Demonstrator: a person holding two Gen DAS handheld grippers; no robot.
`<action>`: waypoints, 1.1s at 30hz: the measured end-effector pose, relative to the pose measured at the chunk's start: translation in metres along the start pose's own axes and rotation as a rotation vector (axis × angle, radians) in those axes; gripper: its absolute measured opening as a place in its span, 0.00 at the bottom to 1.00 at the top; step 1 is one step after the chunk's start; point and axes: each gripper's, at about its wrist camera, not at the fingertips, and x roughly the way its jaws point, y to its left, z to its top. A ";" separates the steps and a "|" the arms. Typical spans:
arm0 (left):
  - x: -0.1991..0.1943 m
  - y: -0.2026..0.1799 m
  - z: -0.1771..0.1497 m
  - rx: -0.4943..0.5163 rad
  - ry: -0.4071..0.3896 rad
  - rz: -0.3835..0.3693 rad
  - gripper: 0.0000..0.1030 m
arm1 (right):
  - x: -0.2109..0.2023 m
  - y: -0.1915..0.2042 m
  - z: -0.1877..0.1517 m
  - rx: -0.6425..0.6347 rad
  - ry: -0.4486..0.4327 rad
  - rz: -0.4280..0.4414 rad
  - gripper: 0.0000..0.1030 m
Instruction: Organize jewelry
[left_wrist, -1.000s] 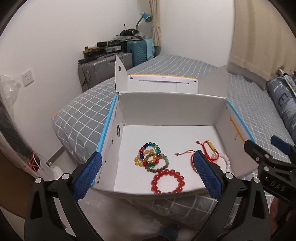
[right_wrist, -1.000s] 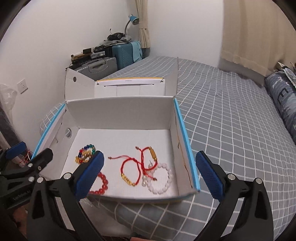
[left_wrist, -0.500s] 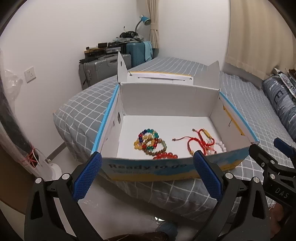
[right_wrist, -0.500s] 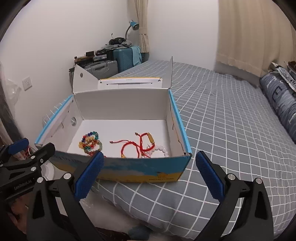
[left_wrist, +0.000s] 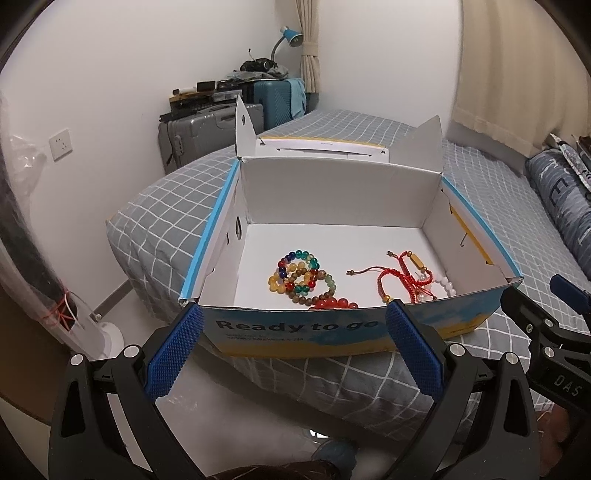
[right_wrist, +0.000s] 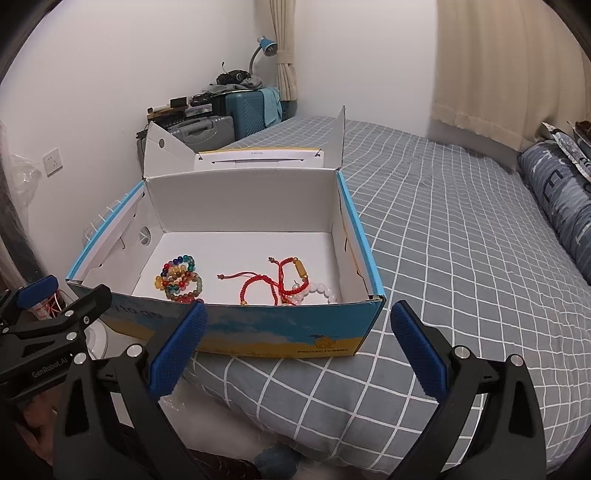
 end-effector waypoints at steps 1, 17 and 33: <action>0.000 0.000 0.000 0.000 -0.002 0.000 0.94 | 0.000 -0.001 0.000 0.002 -0.001 0.000 0.93; 0.000 -0.003 0.002 0.002 0.001 -0.007 0.93 | 0.000 -0.005 0.000 0.006 0.001 -0.006 0.93; -0.001 -0.002 0.002 -0.010 -0.005 -0.016 0.94 | 0.000 -0.007 -0.001 0.008 0.003 -0.004 0.93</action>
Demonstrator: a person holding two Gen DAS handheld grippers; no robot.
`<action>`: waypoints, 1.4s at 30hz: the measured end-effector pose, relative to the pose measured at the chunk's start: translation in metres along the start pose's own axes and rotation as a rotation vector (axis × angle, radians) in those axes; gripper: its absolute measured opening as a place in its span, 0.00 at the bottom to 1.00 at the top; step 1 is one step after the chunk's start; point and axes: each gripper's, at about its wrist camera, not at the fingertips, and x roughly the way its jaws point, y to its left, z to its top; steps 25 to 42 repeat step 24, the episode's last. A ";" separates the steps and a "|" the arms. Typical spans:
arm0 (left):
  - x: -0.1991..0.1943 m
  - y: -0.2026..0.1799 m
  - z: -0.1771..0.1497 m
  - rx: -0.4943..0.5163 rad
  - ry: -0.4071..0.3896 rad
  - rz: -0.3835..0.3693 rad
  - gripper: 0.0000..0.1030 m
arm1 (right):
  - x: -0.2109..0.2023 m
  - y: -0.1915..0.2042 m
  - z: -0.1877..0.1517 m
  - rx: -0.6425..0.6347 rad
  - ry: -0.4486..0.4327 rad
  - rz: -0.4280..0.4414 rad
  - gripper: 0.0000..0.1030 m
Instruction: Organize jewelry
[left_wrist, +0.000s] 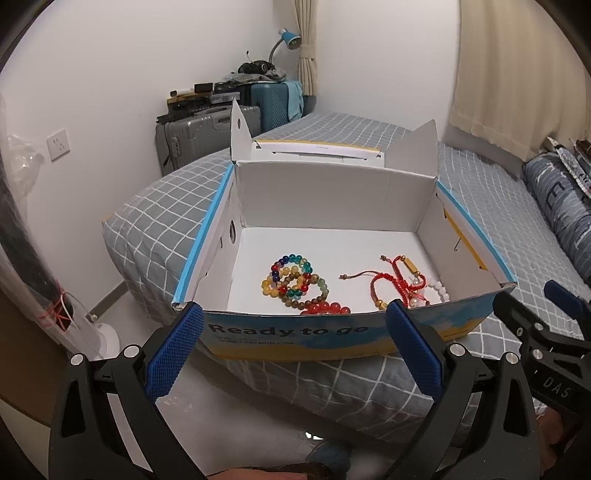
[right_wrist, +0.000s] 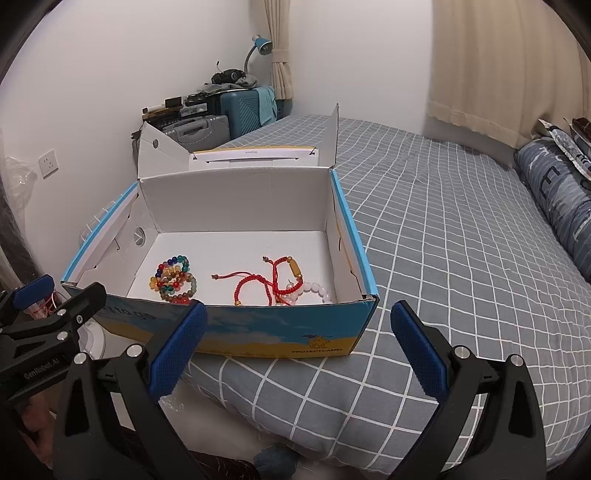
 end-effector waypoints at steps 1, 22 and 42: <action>0.000 0.000 0.000 0.002 0.000 0.003 0.94 | 0.000 0.000 0.000 0.000 0.000 -0.001 0.93; 0.001 0.002 0.000 -0.008 0.000 0.013 0.94 | 0.001 0.003 -0.002 -0.008 -0.002 -0.007 0.93; 0.002 0.001 -0.001 -0.002 0.002 0.013 0.94 | 0.001 0.003 -0.002 -0.007 -0.003 -0.008 0.93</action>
